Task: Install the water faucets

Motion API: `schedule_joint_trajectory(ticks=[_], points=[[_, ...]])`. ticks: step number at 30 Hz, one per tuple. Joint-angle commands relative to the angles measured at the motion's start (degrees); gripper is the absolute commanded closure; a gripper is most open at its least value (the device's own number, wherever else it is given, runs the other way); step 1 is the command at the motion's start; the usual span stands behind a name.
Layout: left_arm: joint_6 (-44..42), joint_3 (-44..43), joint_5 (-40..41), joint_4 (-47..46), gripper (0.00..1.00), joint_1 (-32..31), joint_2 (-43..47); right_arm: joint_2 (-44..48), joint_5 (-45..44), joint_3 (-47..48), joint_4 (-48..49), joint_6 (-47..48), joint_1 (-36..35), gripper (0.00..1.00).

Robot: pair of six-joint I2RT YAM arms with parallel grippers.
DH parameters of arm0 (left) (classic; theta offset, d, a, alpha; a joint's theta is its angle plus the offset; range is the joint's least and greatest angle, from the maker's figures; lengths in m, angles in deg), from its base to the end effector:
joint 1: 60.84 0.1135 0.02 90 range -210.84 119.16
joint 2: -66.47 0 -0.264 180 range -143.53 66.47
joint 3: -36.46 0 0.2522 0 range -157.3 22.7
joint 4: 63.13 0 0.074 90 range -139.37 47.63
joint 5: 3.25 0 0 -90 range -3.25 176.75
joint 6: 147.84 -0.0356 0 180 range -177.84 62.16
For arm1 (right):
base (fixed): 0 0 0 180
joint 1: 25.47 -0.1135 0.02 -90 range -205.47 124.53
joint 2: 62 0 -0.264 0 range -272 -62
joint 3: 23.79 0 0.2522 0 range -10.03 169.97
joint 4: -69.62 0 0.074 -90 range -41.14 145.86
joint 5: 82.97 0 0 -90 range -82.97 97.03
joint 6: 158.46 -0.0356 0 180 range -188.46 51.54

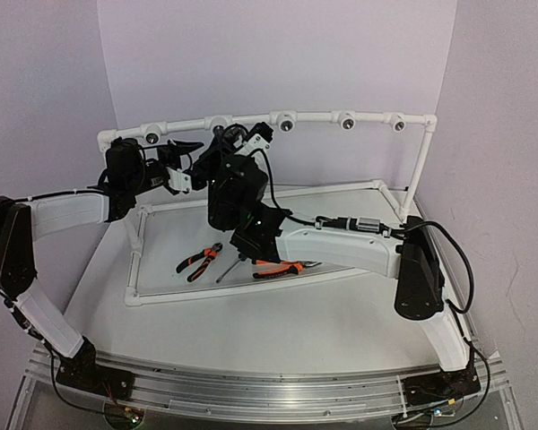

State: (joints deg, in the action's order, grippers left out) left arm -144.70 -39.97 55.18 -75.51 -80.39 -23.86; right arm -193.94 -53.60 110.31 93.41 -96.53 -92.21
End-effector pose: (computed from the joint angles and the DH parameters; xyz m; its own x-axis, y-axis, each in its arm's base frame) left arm 0.3430 -0.1416 0.3141 0.7758 0.6273 -0.0686 0.0676 0.0255 0.9974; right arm 0.2381 0.4753 0.3594 0.0861 0.7846 -0.6140 -0.2058 0.6170 0.7596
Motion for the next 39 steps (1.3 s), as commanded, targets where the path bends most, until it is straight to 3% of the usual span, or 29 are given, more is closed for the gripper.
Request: schedule_joint_trajectory(ticks=[1, 12, 20, 31, 39], points=[[3.1, 1.9, -4.6, -11.9, 0.27, -0.1, 4.8, 2.3, 3.3, -0.5, 0.9, 0.7, -2.0, 1.00], [3.1, -4.2, -8.9, -14.4, 0.25, -2.5, -0.5, 2.4, 2.9, -0.8, 1.0, 1.2, -2.0, 1.00], [3.3, -8.0, -7.0, -17.6, 0.31, -5.0, -4.6, 2.2, 3.1, -0.5, 1.0, 1.2, -2.0, 1.00], [4.5, -6.4, -9.6, -25.1, 0.33, -5.6, -4.0, 2.0, 3.2, -1.0, 1.0, 0.8, -2.0, 1.00], [-0.5, -8.4, -13.7, -22.9, 0.44, -6.4, -6.1, 2.4, 3.4, -1.8, 1.1, -0.4, -2.0, 1.00]])
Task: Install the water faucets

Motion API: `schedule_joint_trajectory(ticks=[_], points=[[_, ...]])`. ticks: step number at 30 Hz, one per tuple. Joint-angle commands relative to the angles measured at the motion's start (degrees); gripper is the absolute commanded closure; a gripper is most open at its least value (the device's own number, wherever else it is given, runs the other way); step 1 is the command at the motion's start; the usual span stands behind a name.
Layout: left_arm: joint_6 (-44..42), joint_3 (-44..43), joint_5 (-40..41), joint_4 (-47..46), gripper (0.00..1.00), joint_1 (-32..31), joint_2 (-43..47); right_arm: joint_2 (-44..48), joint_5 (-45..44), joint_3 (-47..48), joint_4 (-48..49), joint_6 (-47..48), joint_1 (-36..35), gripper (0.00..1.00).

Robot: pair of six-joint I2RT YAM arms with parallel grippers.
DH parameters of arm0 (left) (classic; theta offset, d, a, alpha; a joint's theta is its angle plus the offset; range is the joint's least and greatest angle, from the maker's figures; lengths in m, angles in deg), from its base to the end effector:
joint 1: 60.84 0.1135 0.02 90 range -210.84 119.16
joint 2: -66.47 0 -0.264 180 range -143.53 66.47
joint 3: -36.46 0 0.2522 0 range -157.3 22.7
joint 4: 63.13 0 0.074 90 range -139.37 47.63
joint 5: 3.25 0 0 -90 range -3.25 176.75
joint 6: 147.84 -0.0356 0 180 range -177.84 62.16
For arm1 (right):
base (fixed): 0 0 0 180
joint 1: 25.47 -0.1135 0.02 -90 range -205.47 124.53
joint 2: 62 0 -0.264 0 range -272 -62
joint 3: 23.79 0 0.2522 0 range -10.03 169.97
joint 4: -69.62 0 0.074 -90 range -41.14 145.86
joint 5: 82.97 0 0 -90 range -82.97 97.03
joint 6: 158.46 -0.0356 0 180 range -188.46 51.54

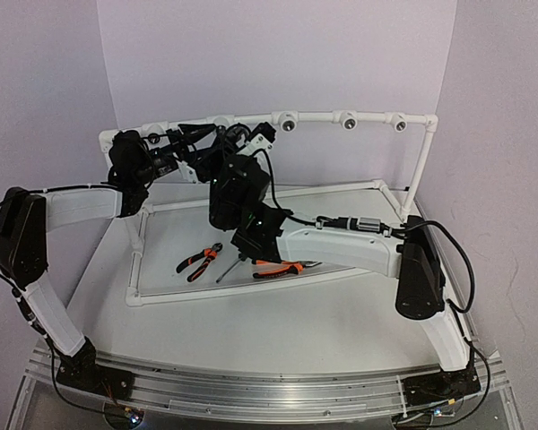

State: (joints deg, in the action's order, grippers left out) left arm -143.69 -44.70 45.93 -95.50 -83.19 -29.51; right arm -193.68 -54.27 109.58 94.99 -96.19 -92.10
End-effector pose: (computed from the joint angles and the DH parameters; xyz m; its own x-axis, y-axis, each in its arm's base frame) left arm 0.3496 -0.1689 0.3420 0.8821 0.4534 0.1276 -0.2156 0.1479 0.9652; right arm 0.2384 0.4730 0.3596 0.0988 0.7919 -0.6026 -0.1999 0.6090 0.7676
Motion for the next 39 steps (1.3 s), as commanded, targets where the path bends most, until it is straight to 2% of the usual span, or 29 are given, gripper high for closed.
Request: schedule_joint_trajectory(ticks=[1, 9, 15, 21, 29, 35, 39], points=[[-1.7, -3.6, -4.3, -3.1, 0.45, -3.7, -0.4, 2.3, 4.1, -1.4, -0.5, -1.0, -2.1, 1.00], [-2.6, 1.9, -0.9, -0.5, 0.39, -1.3, 3.5, 3.9, 3.9, -3.4, -0.4, -3.4, -2.0, 1.00], [-2.5, 4.3, 1.2, 1.3, 0.32, -0.2, 6.8, 4.2, 4.7, -3.6, -0.9, -12.9, -2.0, 1.00], [-3.6, 3.4, -0.5, 1.1, 0.27, -0.2, 6.4, 4.9, 3.3, -2.9, -1.1, -19.2, -2.0, 1.00], [-7.3, -1.7, -0.6, 4.5, 0.28, -0.2, 2.4, 5.2, 2.6, -4.8, -1.1, -28.0, -2.0, 1.00], [-7.8, -2.1, -0.6, 4.9, 0.29, -0.2, 2.4, 5.7, 2.3, -5.9, -1.1, -28.4, -2.0, 1.00], [-9.0, -1.9, -1.6, 5.6, 0.33, -0.2, 2.5, 5.7, 3.0, -6.0, -1.1, -28.6, -2.0, 0.92]])
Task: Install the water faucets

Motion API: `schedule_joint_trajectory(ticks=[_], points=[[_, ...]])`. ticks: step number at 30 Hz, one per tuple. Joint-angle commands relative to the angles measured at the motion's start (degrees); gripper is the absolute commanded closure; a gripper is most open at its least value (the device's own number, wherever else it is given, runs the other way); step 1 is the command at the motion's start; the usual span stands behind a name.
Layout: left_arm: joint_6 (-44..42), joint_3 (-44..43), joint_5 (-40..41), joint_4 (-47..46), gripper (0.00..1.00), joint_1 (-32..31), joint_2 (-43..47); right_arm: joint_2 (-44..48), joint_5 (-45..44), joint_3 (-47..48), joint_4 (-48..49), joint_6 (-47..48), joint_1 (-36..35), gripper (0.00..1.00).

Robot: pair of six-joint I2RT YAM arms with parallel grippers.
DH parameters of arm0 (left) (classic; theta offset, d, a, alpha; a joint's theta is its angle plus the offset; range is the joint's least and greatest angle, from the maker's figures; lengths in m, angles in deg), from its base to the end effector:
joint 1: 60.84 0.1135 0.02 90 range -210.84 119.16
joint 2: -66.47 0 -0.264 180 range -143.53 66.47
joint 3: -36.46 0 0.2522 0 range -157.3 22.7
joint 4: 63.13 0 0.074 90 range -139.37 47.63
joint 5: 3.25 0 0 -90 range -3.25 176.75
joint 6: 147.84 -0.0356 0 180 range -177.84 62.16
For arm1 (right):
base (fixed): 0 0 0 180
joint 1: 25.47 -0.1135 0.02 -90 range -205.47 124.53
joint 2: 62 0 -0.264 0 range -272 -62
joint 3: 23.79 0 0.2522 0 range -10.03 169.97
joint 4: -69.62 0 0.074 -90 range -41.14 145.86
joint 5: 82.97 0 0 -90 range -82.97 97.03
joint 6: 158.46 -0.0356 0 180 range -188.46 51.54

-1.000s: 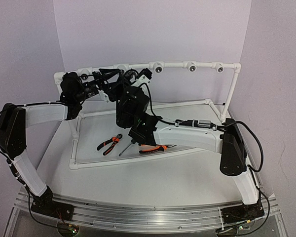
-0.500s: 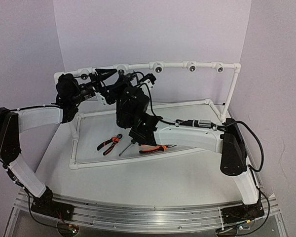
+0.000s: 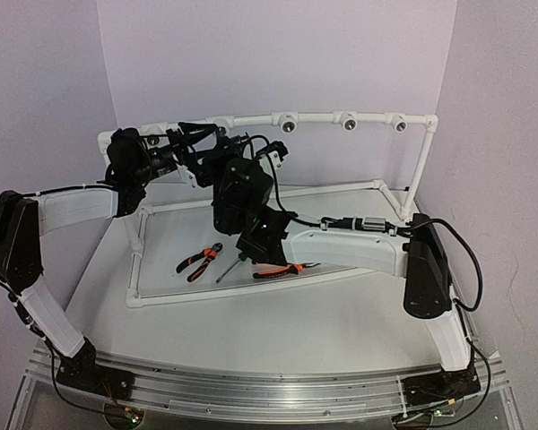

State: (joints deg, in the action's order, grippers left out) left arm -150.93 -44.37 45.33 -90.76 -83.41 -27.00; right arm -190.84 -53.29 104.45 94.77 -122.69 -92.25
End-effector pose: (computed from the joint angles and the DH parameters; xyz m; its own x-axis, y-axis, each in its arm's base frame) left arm 0.3412 -0.1673 0.3479 0.8638 0.4519 0.2229 -0.2858 0.0750 0.9553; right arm 0.2339 0.4667 0.3546 -0.0207 0.9708 -0.2388 -0.2168 0.2288 0.9490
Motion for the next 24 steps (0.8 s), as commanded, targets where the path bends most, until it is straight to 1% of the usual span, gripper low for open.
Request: schedule_joint_trajectory(ticks=[1, 3, 6, 11, 15, 20, 24], points=[[-1.9, -2.3, -1.2, 1.0, 0.34, 0.0, 0.0, 2.9, 2.0, -0.8, -0.8, -2.1, -1.9, 0.91], [-2.2, -2.6, -1.6, 1.3, 0.35, 0.0, -0.2, 2.8, 2.0, -0.7, -0.8, -2.0, -1.9, 0.89], [-2.5, -3.0, -1.8, 1.5, 0.37, 0.0, -0.4, 3.0, 2.3, -0.8, -0.6, -1.7, -1.9, 0.83], [-2.6, -3.4, -2.4, 1.5, 0.41, 0.0, -0.5, 3.1, 3.0, -0.7, -0.2, -1.5, -1.9, 0.78], [-2.6, -3.9, -2.6, 1.5, 0.42, -0.1, -0.8, 3.2, 3.7, -0.6, 0.2, -0.4, -1.9, 0.74], [-1.9, -4.5, -2.3, 1.2, 0.43, -0.1, -0.9, 3.5, 4.6, -0.7, 1.2, 2.1, -1.9, 0.64], [-1.9, -4.1, -2.1, 1.1, 0.44, -0.1, -0.9, 3.6, 5.0, -0.5, 1.9, 3.5, -1.9, 0.59]])
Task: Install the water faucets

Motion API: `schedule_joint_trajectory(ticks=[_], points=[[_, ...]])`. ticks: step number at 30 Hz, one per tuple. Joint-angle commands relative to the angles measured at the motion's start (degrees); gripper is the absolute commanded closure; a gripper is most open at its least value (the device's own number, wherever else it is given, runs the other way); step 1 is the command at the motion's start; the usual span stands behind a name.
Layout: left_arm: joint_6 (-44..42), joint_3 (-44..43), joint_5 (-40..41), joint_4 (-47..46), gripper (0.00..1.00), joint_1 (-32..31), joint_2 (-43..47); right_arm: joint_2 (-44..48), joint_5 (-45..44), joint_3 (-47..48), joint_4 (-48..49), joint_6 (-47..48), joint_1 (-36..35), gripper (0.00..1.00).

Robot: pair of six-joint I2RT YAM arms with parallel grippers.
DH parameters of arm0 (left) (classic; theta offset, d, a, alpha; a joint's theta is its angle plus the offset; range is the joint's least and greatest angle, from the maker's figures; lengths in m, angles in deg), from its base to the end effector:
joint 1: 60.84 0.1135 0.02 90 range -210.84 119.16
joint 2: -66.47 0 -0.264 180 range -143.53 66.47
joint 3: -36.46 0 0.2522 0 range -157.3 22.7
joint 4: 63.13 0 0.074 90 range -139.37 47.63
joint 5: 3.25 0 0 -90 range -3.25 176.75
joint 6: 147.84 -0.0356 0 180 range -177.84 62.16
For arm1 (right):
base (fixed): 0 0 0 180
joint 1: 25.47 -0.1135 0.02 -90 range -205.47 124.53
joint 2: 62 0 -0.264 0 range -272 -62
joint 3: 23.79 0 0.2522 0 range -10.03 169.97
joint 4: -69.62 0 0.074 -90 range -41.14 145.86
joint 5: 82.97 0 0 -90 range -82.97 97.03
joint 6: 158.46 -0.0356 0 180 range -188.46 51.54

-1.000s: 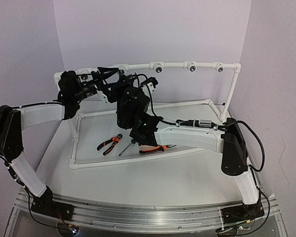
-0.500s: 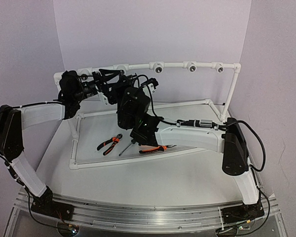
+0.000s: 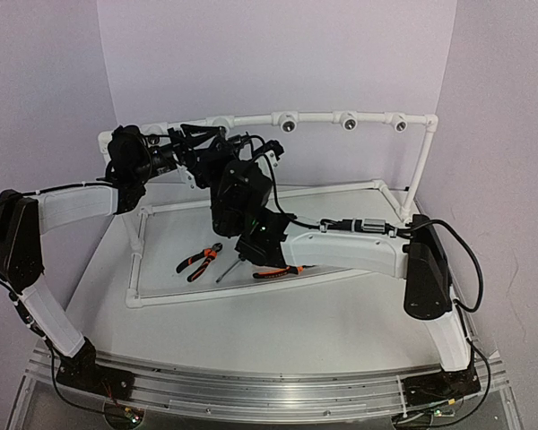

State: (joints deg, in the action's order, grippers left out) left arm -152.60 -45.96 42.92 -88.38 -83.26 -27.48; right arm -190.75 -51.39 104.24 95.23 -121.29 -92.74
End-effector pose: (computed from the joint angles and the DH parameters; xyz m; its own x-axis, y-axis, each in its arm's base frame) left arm 0.3438 -0.1685 0.3501 0.8758 0.4164 0.2443 -0.2929 0.0561 0.9545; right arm 0.2295 0.4692 0.3552 -0.0487 0.9637 -0.2624 -0.2410 0.2436 0.9395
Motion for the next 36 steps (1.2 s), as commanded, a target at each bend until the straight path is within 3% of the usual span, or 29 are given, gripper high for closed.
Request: schedule_joint_trajectory(ticks=[1, 5, 14, 28, 36], points=[[-0.4, -2.3, 0.2, -1.3, 0.44, -0.3, -0.4, 3.5, 3.1, -0.4, 1.5, 2.3, -1.4, 0.59], [-0.5, -2.1, 0.1, -1.4, 0.44, -0.3, -0.3, 3.7, 2.6, -0.7, 1.8, 3.1, -1.4, 0.57], [1.2, -1.8, 2.9, -2.0, 0.43, -0.2, 0.8, 7.6, 2.1, -6.9, 2.4, 3.6, -1.4, 0.39], [0.7, 3.7, 5.7, 2.7, 0.37, 0.3, 7.2, 16.7, 8.9, -18.2, 3.9, 13.2, -2.1, 0.13], [3.0, 7.2, 8.1, 6.3, 0.35, 0.5, 12.3, 25.5, 9.6, -31.5, 2.9, 15.3, -3.1, 0.12]])
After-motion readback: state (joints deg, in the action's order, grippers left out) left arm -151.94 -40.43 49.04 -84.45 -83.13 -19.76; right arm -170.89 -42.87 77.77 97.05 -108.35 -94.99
